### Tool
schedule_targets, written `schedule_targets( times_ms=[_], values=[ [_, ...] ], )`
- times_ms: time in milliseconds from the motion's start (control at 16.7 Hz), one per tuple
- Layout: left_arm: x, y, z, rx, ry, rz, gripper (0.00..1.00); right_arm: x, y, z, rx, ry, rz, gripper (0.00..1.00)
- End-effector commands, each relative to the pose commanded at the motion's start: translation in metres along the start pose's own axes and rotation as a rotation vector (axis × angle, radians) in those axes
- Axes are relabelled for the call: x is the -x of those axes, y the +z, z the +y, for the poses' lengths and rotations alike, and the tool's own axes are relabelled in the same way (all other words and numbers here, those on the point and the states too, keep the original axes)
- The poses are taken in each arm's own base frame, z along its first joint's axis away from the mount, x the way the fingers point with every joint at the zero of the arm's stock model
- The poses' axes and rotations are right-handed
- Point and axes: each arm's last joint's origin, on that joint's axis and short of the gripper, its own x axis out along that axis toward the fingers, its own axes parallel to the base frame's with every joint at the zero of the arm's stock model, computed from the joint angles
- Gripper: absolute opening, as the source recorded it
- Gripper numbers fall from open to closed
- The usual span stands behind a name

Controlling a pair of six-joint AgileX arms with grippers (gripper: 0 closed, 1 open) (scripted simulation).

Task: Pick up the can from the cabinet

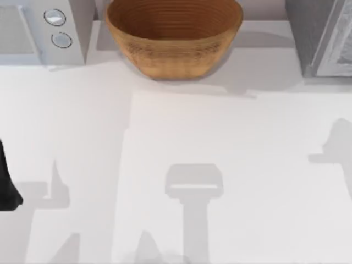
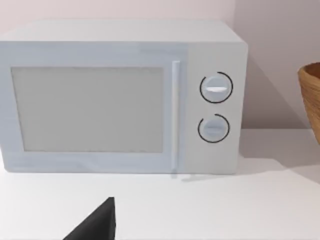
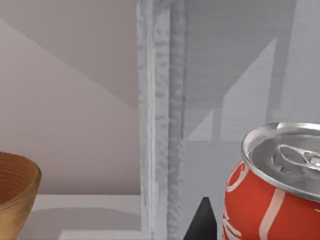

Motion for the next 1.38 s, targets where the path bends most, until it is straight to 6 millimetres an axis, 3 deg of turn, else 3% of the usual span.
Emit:
schedule_targets(
  times_ms=[360, 600, 1020, 1380],
  values=[
    [0.0, 0.0, 0.0, 0.0, 0.0, 0.0, 1.0, 0.007, -0.114, -0.005, -0.004, 0.008, -0.025, 0.0],
    [0.0, 0.0, 0.0, 0.0, 0.0, 0.0, 1.0, 0.004, -0.162, -0.006, -0.004, 0.013, -0.026, 0.0],
    [0.0, 0.0, 0.0, 0.0, 0.0, 0.0, 1.0, 0.002, -0.171, -0.006, -0.005, 0.017, -0.018, 0.0],
    [0.0, 0.0, 0.0, 0.0, 0.0, 0.0, 1.0, -0.006, -0.162, -0.011, 0.009, 0.069, -0.001, 0.0]
  ],
)
